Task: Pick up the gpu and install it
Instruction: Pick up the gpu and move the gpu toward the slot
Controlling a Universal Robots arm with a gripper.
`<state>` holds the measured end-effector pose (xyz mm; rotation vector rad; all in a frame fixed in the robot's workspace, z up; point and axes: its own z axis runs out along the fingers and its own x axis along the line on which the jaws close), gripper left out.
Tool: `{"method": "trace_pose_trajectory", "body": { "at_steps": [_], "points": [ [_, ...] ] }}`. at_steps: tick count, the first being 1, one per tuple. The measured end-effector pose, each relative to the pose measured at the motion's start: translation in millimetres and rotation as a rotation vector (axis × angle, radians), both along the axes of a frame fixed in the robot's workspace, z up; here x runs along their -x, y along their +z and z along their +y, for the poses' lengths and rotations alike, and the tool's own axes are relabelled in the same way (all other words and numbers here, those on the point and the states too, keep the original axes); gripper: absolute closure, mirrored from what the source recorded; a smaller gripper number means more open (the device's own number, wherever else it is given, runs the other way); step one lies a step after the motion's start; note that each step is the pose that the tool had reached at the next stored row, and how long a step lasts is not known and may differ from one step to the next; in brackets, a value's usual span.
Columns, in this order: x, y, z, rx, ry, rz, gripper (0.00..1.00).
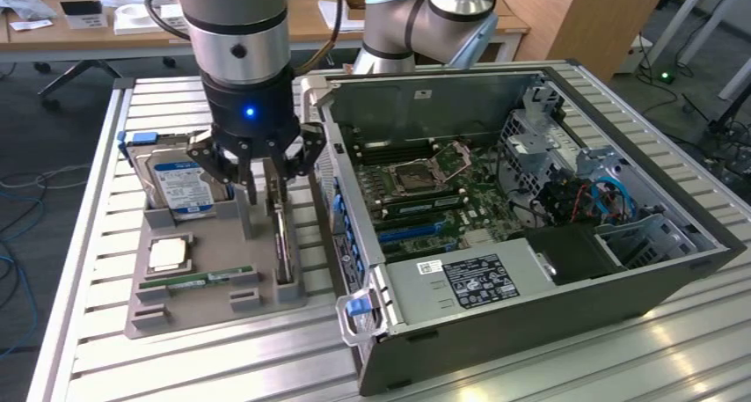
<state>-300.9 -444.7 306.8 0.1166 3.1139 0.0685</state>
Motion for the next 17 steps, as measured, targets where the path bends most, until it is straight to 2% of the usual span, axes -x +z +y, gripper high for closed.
{"method": "trace_pose_trajectory", "body": {
  "at_steps": [10, 17],
  "points": [
    [-4.5, -3.4, -7.7, 0.0, -0.001, 0.0, 0.58],
    [-5.2, -12.6, -9.4, 0.0001, -0.001, 0.0001, 0.58]
  ]
}}
